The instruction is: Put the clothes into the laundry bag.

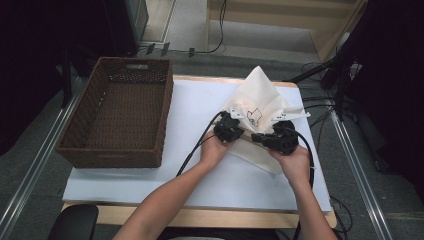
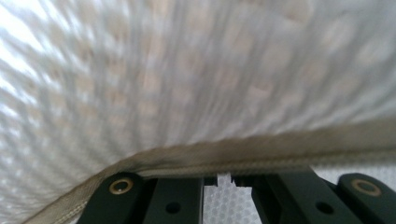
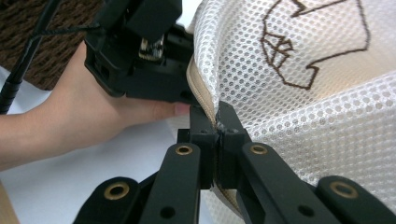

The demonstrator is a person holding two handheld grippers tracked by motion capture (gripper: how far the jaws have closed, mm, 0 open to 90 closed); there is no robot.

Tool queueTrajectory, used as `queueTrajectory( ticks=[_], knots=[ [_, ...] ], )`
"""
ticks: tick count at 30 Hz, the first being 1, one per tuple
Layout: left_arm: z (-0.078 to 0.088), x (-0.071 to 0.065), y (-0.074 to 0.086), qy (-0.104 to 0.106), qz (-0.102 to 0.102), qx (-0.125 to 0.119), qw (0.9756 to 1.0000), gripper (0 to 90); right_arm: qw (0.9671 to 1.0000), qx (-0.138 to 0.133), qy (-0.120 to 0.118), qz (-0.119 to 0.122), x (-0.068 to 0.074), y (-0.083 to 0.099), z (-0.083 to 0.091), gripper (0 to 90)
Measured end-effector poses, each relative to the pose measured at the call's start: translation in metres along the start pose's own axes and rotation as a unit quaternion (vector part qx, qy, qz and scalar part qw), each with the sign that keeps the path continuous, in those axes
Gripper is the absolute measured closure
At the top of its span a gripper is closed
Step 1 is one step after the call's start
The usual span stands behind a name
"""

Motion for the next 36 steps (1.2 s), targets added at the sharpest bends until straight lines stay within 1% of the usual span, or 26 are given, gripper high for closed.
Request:
queueTrajectory(
  ticks=[2, 3, 4, 5, 7, 9, 11, 12, 13, 14, 15, 16, 17, 18, 19, 21, 22, 24, 25, 26, 27, 29, 31, 32, 34, 36],
  knots=[
    [0.002, 0.0, -0.003, 0.001, 0.001, -0.004, 1.0, 86.9, 1.0, 0.001, -0.001, 0.003, 0.001, 0.0, 0.0, 89.7],
    [0.005, -0.001, -0.008, 0.003, 0.005, -0.015, 0.9999, 86.9, 1.0, 0.002, -0.002, 0.004, 0.002, 0.0, 0.0, 89.7],
    [0.006, -0.003, -0.013, 0.005, 0.003, -0.023, 0.9997, 87.1, 1.0, 0.001, -0.004, 0.007, 0.004, -0.001, 0.001, 89.7],
    [0.007, -0.005, -0.016, 0.005, 0.003, -0.032, 0.9995, 87.2, 1.0, 0.0, -0.005, 0.006, 0.004, -0.001, 0.001, 89.7],
    [0.005, -0.008, -0.021, 0.01, 0.003, -0.039, 0.9992, 87.2, 1.0, -0.001, -0.007, 0.005, 0.004, -0.001, 0.002, 89.7],
    [-0.001, -0.009, -0.022, 0.012, -0.001, -0.04, 0.9991, 87.1, 1.0, -0.002, -0.006, 0.003, 0.003, -0.001, 0.003, 89.7],
    [-0.01, -0.009, -0.019, 0.018, -0.003, -0.029, 0.9994, 87.0, 1.0, -0.003, -0.007, 0.001, 0.002, -0.001, 0.004, 89.7],
    [-0.014, -0.008, -0.019, 0.02, -0.002, -0.029, 0.9994, 86.8, 1.0, -0.001, -0.007, 0.0, 0.001, 0.0, 0.004, 89.7],
    [-0.018, -0.007, -0.017, 0.029, 0.0, -0.025, 0.9993, 86.6, 1.0, 0.001, -0.009, -0.002, 0.0, 0.0, 0.004, 89.7],
    [-0.021, -0.007, -0.017, 0.047, 0.012, -0.025, 0.9985, 86.1, 1.0, 0.002, -0.009, -0.003, 0.0, 0.001, 0.003, 89.7],
    [-0.023, -0.006, -0.017, 0.057, 0.02, -0.028, 0.9978, 85.6, 1.0, 0.003, -0.007, -0.003, -0.001, 0.001, 0.001, 89.7],
    [-0.023, -0.005, -0.017, 0.066, 0.023, -0.031, 0.9971, 85.2, 1.0, 0.005, -0.008, -0.003, -0.002, 0.002, 0.0, 89.7],
    [-0.024, -0.004, -0.017, 0.069, 0.023, -0.03, 0.9969, 84.3, 1.0, 0.005, -0.007, -0.003, -0.004, 0.002, -0.001, 89.7],
    [-0.023, -0.004, -0.017, 0.068, 0.019, -0.027, 0.9971, 83.3, 0.9999, 0.006, -0.007, -0.006, -0.004, 0.002, -0.001, 89.7],
    [-0.022, -0.005, -0.016, 0.07, 0.018, -0.025, 0.9971, 81.2, 1.0, 0.006, -0.004, -0.006, -0.005, 0.002, -0.002, 89.7],
    [-0.015, -0.008, -0.016, 0.084, 0.023, -0.013, 0.9961, 76.5, 1.0, 0.005, -0.003, -0.006, -0.006, 0.002, -0.002, 89.6],
    [-0.011, -0.009, -0.015, 0.09, 0.024, -0.013, 0.9956, 73.9, 1.0, 0.002, -0.002, -0.005, -0.007, 0.002, -0.001, 89.6],
    [-0.001, -0.01, -0.016, 0.098, 0.031, -0.022, 0.9944, 66.7, 1.0, -0.002, 0.0, -0.007, -0.008, 0.001, 0.0, 89.6],
    [0.005, -0.01, -0.014, 0.1, 0.026, -0.022, 0.9944, 64.3, 0.9999, -0.004, -0.002, -0.01, -0.008, 0.001, 0.001, 89.6],
    [0.009, -0.009, -0.012, 0.095, 0.018, -0.024, 0.995, 63.4, 1.0, -0.005, 0.001, -0.008, -0.008, 0.001, 0.001, 89.5],
    [0.014, -0.008, -0.01, 0.093, 0.013, -0.021, 0.9954, 61.3, 1.0, -0.005, 0.001, -0.007, -0.009, 0.001, 0.001, 89.5],
    [0.022, -0.006, -0.006, 0.094, 0.012, -0.021, 0.9953, 59.1, 1.0, -0.005, 0.002, -0.008, -0.009, 0.001, 0.001, 89.5],
    [0.03, -0.003, -0.001, 0.089, 0.013, -0.016, 0.9958, 54.8, 0.9999, -0.005, 0.004, -0.008, -0.009, 0.001, 0.001, 89.5],
    [0.034, -0.002, 0.001, 0.088, 0.008, -0.016, 0.9959, 53.4, 0.9999, -0.005, 0.004, -0.009, -0.008, 0.001, 0.001, 89.5],
    [0.039, 0.001, 0.005, 0.074, -0.005, -0.013, 0.9972, 51.5, 0.9999, -0.004, 0.005, -0.009, -0.008, 0.001, 0.0, 89.5],
    [0.042, 0.004, 0.011, 0.069, -0.008, -0.004, 0.9976, 49.7, 0.9999, -0.004, 0.006, -0.009, -0.008, 0.001, 0.0, 89.5]
  ],
)
Point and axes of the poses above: each handheld gripper's, and its own axes: z roughly backward along the jaws, y roughly out of its underside, x roughly to its left, the point moved 10 cm from there along -z, roughly forward along the jaws, and after that the axes turned 6 degrees about x, right-handed, at the moved point
